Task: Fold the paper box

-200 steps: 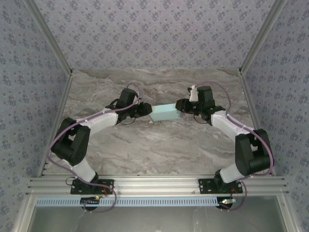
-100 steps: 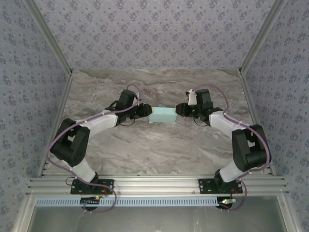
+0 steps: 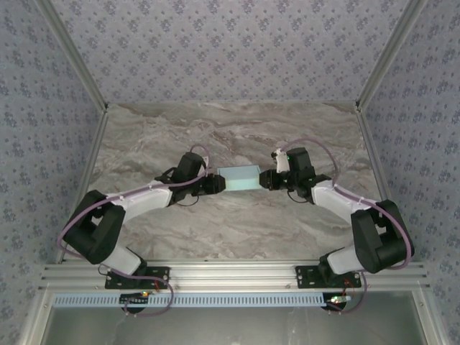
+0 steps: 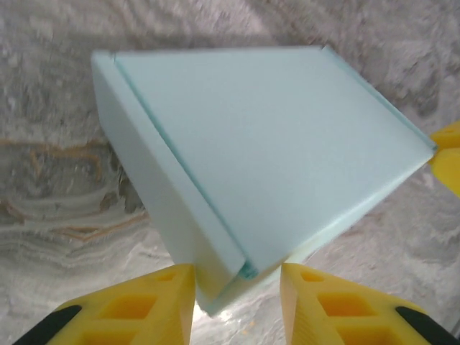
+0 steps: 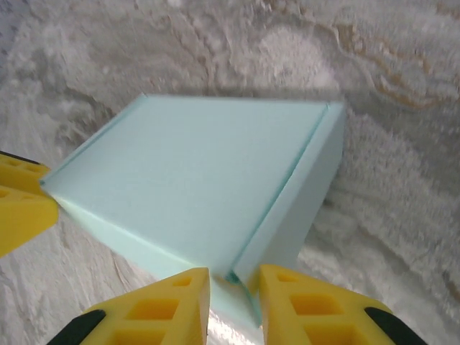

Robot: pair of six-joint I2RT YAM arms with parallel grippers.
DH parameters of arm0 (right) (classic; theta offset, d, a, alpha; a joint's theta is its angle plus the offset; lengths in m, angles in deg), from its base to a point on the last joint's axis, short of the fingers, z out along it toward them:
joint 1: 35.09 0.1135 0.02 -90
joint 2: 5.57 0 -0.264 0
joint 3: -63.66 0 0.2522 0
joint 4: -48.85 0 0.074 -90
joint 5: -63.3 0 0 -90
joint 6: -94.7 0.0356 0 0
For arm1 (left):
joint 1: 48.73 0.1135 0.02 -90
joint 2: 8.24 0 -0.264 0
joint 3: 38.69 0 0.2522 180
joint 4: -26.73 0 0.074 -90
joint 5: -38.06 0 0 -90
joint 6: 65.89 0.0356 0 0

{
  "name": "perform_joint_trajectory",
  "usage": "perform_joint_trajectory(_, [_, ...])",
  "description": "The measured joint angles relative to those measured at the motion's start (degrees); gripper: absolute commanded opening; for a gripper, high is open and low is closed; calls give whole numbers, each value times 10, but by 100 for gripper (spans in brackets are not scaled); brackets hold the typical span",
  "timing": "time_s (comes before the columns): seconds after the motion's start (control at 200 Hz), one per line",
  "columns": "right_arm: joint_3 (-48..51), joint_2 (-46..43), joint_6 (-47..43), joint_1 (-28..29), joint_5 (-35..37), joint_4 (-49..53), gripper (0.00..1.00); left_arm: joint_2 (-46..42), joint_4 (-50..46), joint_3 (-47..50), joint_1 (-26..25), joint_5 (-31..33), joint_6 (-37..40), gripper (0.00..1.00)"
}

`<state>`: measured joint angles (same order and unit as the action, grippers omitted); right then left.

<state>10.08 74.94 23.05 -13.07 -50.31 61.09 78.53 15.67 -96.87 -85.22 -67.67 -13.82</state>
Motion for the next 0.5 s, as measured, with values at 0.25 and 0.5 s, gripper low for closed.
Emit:
perform_joint_trajectory(0.25, [14, -5, -3, 21, 63, 36, 40, 8, -9, 7, -9, 34, 0, 48])
perform_joint_trajectory(0.5, [9, -3, 1, 21, 93, 63, 54, 7, -14, 8, -6, 57, 7, 61])
